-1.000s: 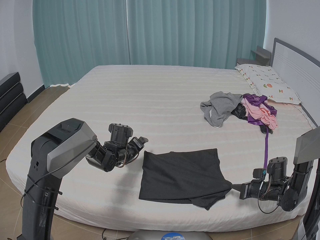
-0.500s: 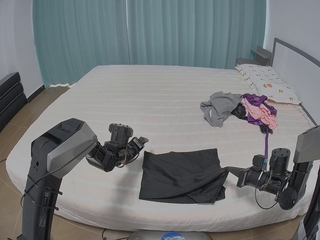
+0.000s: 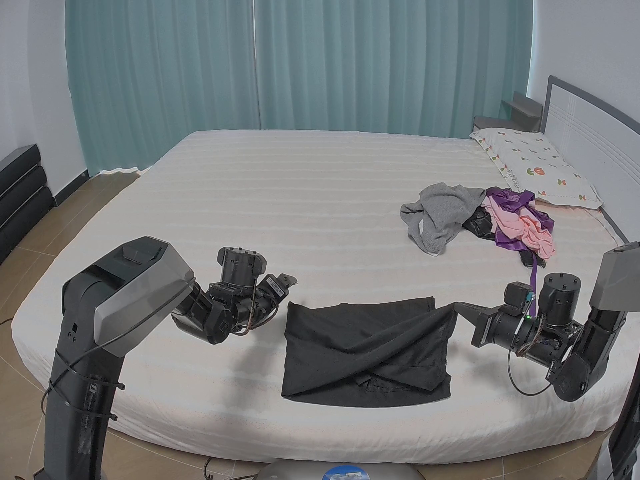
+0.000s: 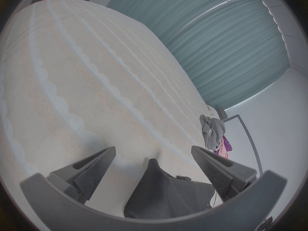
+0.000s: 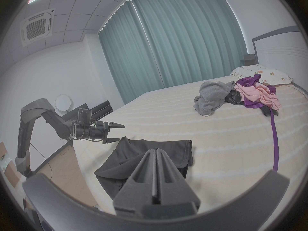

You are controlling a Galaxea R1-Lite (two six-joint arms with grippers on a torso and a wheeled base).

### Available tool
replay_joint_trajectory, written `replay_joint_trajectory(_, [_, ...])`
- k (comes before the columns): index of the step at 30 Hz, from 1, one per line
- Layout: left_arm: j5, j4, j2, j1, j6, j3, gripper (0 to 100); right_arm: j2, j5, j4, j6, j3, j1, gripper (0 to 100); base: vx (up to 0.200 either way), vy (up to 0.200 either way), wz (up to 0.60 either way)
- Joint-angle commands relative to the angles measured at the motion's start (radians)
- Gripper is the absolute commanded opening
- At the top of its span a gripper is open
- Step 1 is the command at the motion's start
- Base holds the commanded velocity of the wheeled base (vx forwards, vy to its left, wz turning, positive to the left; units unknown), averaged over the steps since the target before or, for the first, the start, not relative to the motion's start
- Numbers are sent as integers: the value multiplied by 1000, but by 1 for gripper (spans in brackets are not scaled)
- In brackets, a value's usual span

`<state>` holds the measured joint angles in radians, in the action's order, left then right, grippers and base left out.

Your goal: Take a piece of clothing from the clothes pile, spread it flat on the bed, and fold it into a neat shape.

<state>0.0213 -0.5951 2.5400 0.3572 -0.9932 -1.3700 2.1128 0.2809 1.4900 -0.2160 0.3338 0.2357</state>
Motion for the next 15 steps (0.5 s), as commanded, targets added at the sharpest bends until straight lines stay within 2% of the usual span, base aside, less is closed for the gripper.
replay_joint_trajectory(1, [0, 0, 0, 0, -1, 0, 100, -14, 12, -4, 20, -33, -3, 0, 0, 0, 0])
replay_joint_trajectory(9, [0, 0, 0, 0, -1, 0, 100, 79, 100, 16, 86, -168, -50, 0, 0, 0, 0])
replay_joint_trajectory(15, [0, 0, 0, 0, -1, 0, 100, 121, 210, 72, 109, -263, -69, 0, 0, 0, 0])
